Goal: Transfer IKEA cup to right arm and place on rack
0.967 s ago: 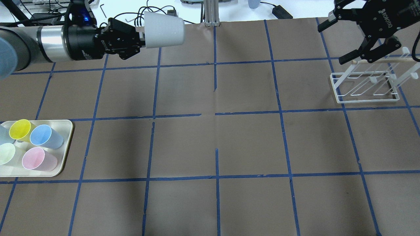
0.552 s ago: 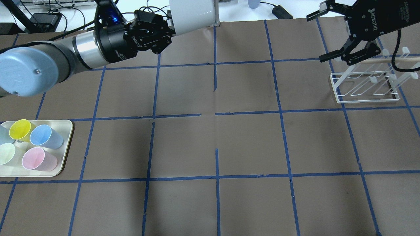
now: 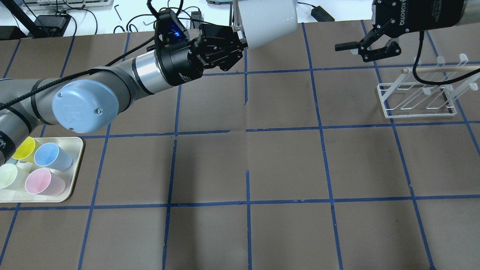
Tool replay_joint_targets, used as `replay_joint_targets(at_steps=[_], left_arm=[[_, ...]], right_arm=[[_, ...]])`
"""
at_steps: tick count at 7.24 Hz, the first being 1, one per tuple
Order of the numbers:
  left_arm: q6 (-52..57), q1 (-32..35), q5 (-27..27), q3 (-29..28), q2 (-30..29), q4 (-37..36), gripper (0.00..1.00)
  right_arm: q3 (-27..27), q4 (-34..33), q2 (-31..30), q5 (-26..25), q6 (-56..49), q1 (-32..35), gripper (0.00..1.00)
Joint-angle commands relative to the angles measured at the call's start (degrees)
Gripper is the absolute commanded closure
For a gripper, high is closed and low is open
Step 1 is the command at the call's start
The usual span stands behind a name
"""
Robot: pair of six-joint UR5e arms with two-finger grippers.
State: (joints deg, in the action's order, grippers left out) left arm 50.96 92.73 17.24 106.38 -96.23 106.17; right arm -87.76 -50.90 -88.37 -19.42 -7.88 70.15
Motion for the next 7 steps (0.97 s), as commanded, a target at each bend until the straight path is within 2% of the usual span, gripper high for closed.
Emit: replay_joint_targets(at_steps=[1,5,7], left_arm=[[-0.1,2.9,1.1,0.1,-0.5,-1.0,1.0],[0.0,3.2,2.2,0.1,-0.6,-1.2,1.0],[0.0,3.5,2.3,0.0,-0.7,-1.2,1.0]], right_arm=[[-0.1,-0.4,0.2,2.4,0.1,3.1,0.0],[-0.2,-0.7,-0.2,2.4,-0.6,3.4,0.0],[-0.3,0.0,-2.7,2.0,-0.5,3.6,0.0]])
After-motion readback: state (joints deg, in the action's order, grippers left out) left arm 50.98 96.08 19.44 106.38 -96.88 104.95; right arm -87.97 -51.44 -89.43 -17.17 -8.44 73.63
